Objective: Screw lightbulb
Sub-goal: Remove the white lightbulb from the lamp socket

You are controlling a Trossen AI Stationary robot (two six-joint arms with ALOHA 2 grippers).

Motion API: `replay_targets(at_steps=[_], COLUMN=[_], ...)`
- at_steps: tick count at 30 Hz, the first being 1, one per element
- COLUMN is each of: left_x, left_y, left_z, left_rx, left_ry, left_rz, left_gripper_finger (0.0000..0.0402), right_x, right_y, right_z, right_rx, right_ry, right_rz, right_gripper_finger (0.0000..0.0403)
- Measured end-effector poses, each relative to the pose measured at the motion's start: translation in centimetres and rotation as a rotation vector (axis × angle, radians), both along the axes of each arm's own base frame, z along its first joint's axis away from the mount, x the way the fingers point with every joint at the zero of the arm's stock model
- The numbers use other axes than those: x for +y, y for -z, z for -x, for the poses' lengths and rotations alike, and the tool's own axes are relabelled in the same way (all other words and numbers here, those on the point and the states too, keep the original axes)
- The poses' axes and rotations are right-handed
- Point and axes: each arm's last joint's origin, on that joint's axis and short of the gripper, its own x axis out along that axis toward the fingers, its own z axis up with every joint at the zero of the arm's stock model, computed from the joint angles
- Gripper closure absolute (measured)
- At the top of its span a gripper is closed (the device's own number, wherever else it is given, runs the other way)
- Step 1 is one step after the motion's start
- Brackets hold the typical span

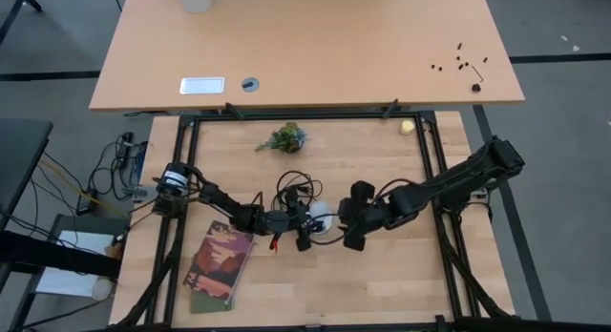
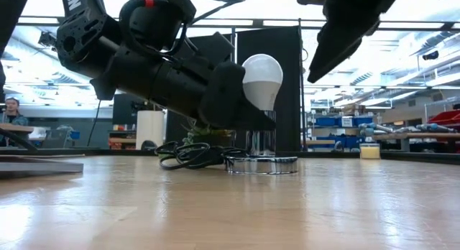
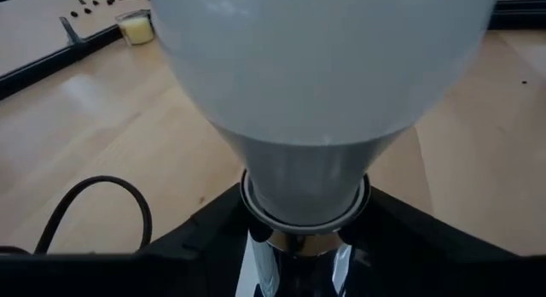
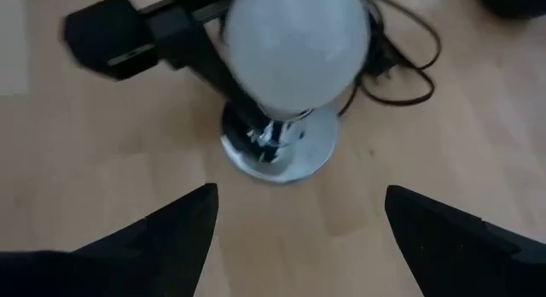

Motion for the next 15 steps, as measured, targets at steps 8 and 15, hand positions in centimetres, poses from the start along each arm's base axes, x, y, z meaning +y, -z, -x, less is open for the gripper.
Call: replay_targets(at_steps=[8, 15], left_x=[-0.1, -0.1], left_y=[0.1, 0.1], left_z=[0.1, 0.1], left_rx=[0.000, -0.007], left_ry=[-0.004, -0.018], left_rz=[0.021, 0.020], left_gripper_finger=[0.0170, 0.0153], right_x=[-0.5, -0.9], right_y=[-2.5, -2.4], right_z=[-0.6, -1.4], right_rx=[0.016, -0.015], right_ry=[0.001, -0.002], right_rz=[-0.075, -0.077], right_gripper_finger=[0.0057, 0.0057])
